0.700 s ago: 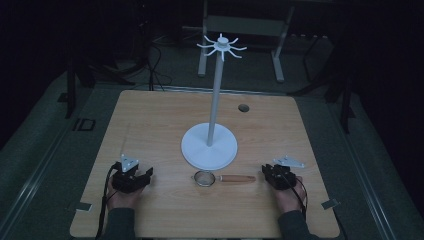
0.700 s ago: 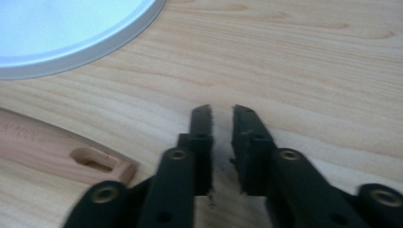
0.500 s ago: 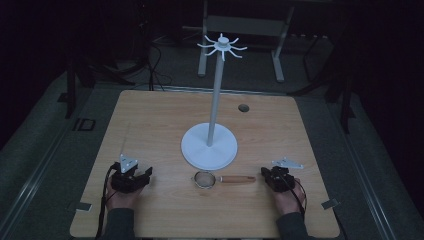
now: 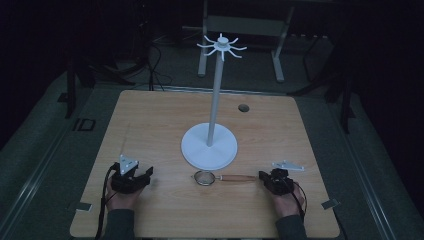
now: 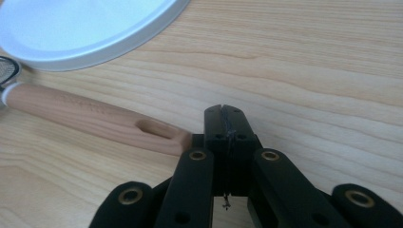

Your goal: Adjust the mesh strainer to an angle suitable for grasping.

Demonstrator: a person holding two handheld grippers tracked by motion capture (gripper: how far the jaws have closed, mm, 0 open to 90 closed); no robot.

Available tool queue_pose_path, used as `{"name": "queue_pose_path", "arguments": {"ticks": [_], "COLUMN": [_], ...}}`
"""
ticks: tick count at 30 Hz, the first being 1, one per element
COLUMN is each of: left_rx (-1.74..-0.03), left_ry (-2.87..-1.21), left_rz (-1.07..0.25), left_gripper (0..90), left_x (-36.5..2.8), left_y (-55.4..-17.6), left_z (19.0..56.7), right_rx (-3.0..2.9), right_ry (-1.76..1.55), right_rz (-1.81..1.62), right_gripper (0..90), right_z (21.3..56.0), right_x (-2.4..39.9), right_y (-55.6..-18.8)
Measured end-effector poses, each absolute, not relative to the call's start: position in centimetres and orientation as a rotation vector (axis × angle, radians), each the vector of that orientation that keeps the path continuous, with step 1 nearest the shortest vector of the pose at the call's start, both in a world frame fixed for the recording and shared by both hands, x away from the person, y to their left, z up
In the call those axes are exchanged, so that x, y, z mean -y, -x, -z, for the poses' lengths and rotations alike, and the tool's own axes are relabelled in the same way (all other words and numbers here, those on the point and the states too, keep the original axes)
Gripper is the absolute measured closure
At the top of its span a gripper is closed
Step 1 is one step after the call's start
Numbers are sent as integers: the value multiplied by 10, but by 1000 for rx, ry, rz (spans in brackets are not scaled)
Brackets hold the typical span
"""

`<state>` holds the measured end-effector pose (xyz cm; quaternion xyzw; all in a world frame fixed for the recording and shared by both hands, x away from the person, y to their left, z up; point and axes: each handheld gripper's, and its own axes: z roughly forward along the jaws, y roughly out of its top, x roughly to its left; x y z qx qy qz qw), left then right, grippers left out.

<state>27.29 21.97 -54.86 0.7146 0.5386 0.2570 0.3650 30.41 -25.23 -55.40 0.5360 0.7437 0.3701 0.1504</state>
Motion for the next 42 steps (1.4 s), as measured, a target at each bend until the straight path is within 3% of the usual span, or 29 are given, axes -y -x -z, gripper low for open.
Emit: {"name": "queue_pose_path", "arguments": {"ticks": [33, 42], "left_rx": [-1251, -1210], "left_ry": [-1869, -1877], "left_rz": [-624, -618], "left_gripper": [406, 406], "left_x": [-196, -191], "left_y": [-270, -269], "left_z": [533, 526], "right_rx": [-2307, -2207], "right_ry": [-1338, -1292], "right_rz": [-1162, -1127], "right_gripper": [863, 675], "right_z": [556, 543], "right_x": [179, 199], "right_y": [-314, -318]}}
